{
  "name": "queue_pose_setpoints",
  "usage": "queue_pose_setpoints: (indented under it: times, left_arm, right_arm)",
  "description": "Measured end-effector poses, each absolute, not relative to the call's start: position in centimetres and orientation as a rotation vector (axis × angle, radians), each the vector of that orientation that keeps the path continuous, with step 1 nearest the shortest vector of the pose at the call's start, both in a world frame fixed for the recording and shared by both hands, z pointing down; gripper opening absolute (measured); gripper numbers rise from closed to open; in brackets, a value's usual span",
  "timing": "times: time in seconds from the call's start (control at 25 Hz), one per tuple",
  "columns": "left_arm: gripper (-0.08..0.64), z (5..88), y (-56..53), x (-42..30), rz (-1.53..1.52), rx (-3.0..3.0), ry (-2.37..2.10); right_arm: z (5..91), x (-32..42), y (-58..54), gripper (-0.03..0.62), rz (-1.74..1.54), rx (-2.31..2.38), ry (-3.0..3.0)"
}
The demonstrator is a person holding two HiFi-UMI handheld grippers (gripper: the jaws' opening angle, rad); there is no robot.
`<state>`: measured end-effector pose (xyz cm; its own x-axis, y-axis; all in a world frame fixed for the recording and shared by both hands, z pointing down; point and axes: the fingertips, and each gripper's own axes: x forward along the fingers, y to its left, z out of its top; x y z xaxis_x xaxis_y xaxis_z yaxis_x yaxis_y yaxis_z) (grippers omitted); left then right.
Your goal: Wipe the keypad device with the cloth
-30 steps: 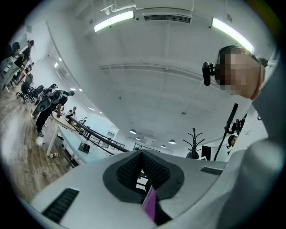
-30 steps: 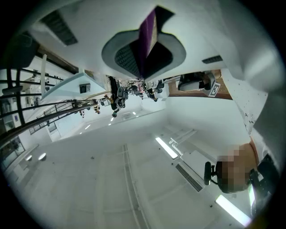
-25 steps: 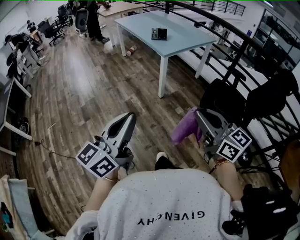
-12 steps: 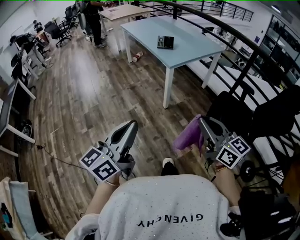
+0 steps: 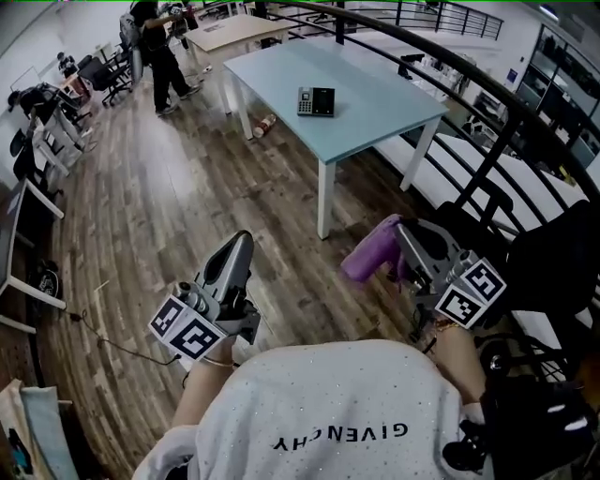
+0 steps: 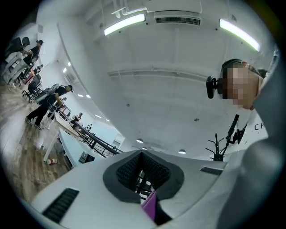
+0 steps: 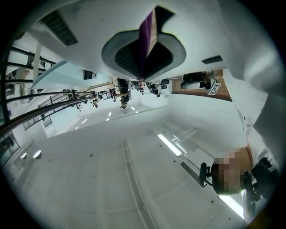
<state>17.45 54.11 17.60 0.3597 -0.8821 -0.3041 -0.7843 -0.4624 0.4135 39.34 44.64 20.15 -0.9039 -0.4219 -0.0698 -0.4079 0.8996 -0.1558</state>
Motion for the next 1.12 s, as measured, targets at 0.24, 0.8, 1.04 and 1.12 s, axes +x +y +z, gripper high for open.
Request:
queue_pose_setpoints:
  times: [0.24,0.8,1.04,1.12]
  left_arm:
    - [0.000,18.8,49.8,18.3,-0.649,2.367,-1.523]
    - [0.000,22.7,34.6,9.9,-0.638,2.273,-1.487]
    - [0.000,19.8,26.8,4.8,-0.604,2.396,-1.437]
    - [0.000,18.7,24.4,2.9,-0.603,2.426,-1.406]
  right_arm:
    - [22.1,39.2,38.6,0.026,-0.353,-0.645,2.953]
    - [26.3,30.8,25.7,0.026,-0.513,-0.664,2.956]
    - [23.6,25.2,18.6,0.026,-0.422,-0.789,2.929]
    - [22.2,23.4,16.3,0.026,-0.411,-0.826,2.898]
